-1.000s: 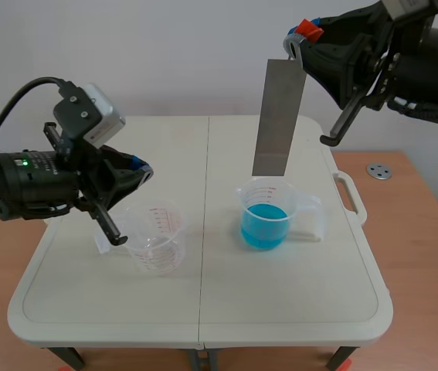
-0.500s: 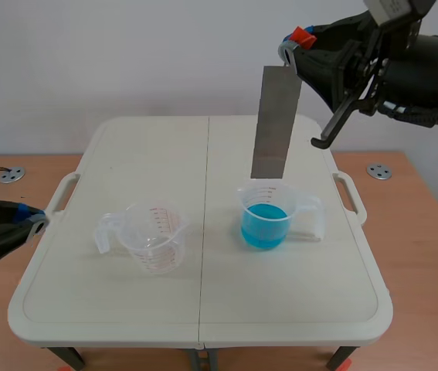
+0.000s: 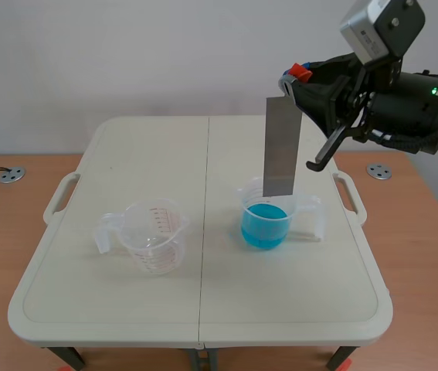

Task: Hold the metal plate by the orange handle, dip it into the blue solution, take it out and point at it, then put the plate back in the beaker on the left.
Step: 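Lower the plate into the blue solution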

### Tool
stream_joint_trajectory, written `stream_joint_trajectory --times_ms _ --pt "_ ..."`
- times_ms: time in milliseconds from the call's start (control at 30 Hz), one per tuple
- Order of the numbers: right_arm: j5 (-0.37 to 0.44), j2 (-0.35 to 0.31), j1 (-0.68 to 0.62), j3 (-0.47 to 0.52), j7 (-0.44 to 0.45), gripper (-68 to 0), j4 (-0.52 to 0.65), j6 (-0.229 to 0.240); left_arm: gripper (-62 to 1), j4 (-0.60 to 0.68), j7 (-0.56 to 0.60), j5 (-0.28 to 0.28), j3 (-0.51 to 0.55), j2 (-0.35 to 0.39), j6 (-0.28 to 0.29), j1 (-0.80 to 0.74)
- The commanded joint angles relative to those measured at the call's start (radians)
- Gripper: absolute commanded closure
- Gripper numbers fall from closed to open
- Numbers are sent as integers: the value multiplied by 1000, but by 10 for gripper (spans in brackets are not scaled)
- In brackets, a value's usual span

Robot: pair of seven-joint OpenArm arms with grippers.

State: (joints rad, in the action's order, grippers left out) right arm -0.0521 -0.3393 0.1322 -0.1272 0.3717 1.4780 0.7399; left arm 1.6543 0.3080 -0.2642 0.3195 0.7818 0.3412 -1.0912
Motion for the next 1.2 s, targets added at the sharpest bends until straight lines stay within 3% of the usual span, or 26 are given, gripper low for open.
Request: stream_joint_trajectory --times_ms 0,367,467,900,1167 --pt "-6 3 18 2 31 -13 0 6 -15 11 18 -13 6 -35 -3 -16" --pt "-112 52 48 0 126 -13 -140 6 -15 11 17 25 8 -211 -15 -87" --pt "-142 68 69 0 153 -13 -192 6 -15 11 34 65 8 -239 -14 -85" --pt "-258 116 103 -3 238 -13 -336 -13 -15 11 31 106 -17 -256 13 -55" --pt "-289 118 103 -3 268 -13 -400 -14 -15 11 32 121 -17 -269 21 -55"
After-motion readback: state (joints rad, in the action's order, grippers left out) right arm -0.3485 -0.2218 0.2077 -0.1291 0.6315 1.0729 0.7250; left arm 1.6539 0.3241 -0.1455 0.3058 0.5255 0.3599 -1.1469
